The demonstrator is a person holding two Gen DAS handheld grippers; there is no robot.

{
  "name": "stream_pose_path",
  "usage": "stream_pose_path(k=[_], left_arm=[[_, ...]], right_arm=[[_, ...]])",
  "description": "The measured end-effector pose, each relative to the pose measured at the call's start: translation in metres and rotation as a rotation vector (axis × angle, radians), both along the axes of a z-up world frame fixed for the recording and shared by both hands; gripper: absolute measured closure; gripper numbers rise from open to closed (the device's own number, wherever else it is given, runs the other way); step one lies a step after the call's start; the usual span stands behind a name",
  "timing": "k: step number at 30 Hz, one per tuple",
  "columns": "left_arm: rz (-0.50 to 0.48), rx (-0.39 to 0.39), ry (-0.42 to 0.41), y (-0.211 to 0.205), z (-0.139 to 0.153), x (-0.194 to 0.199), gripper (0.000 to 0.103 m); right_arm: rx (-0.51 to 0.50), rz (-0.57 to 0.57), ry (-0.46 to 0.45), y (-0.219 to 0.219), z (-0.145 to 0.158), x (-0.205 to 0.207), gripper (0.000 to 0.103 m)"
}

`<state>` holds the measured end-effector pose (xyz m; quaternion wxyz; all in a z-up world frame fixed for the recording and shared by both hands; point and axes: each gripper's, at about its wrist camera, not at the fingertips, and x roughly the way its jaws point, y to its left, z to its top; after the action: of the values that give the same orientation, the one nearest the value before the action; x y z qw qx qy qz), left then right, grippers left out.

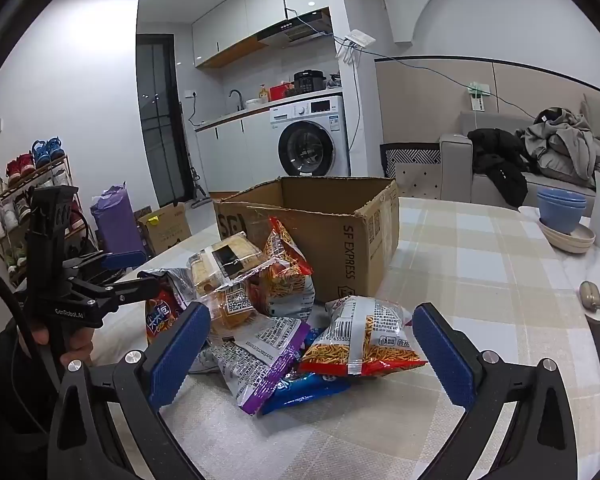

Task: Organize snacks
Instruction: 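Move both open grippers toward the pile of snack bags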

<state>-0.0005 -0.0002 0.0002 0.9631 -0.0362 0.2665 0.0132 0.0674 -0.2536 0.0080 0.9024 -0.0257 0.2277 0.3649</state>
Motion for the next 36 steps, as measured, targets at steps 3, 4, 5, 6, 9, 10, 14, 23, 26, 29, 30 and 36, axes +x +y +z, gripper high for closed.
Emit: stream_pose_path(k=[3, 4, 5, 6, 9, 10, 14, 23, 26, 29, 30, 36], left_arm=[[0.000, -0.001, 0.011, -0.0003, 0.0000, 0.0003, 0.000], [0.001, -0.002, 0.011, -0.0008, 0.0000, 0.0002, 0.000], [0.002, -0.002, 0.011, -0.0015, -0.0001, 0.0003, 0.000], [0.002, -0.002, 0.011, -0.0025, 0.0000, 0.0002, 0.000], [0.000, -0.006, 0.013, -0.0036, -0.0003, 0.0006, 0.000], [0.002, -0.011, 0.014, -0.0010, -0.0002, 0.0007, 0.000], [0.002, -0.013, 0.014, 0.0008, -0.0009, 0.0015, 0.000], [0.006, -0.017, 0.018, 0.0008, -0.0044, 0.0029, 0.000], [0.005, -0.018, 0.018, 0.0008, -0.0048, 0.0032, 0.000], [0.005, -0.020, 0.019, 0.0014, -0.0047, 0.0035, 0.000], [0.005, -0.020, 0.018, 0.0012, -0.0051, 0.0037, 0.000], [0.004, -0.022, 0.019, 0.0019, -0.0045, 0.0037, 0.000]], right_arm=[[-0.006, -0.004, -0.001, 0.0001, -0.0001, 0.0001, 0.000], [-0.005, -0.005, 0.000, -0.0002, -0.0001, 0.0003, 0.000], [-0.002, -0.005, 0.000, -0.0009, -0.0001, 0.0004, 0.000], [0.002, -0.006, 0.001, -0.0018, 0.0000, 0.0004, 0.000], [0.013, -0.010, 0.004, -0.0034, -0.0006, 0.0001, 0.000], [0.012, -0.012, 0.004, -0.0049, -0.0021, 0.0027, 0.000], [0.012, -0.010, 0.006, -0.0052, -0.0021, 0.0037, 0.000], [0.008, -0.010, 0.009, -0.0062, -0.0009, 0.0026, 0.000], [0.007, -0.010, 0.009, -0.0065, -0.0007, 0.0026, 0.000], [0.007, -0.011, 0.010, -0.0072, -0.0011, 0.0028, 0.000], [0.007, -0.012, 0.010, -0.0072, -0.0012, 0.0028, 0.000], [0.003, -0.022, 0.019, -0.0065, -0.0014, 0.0044, 0.000]])
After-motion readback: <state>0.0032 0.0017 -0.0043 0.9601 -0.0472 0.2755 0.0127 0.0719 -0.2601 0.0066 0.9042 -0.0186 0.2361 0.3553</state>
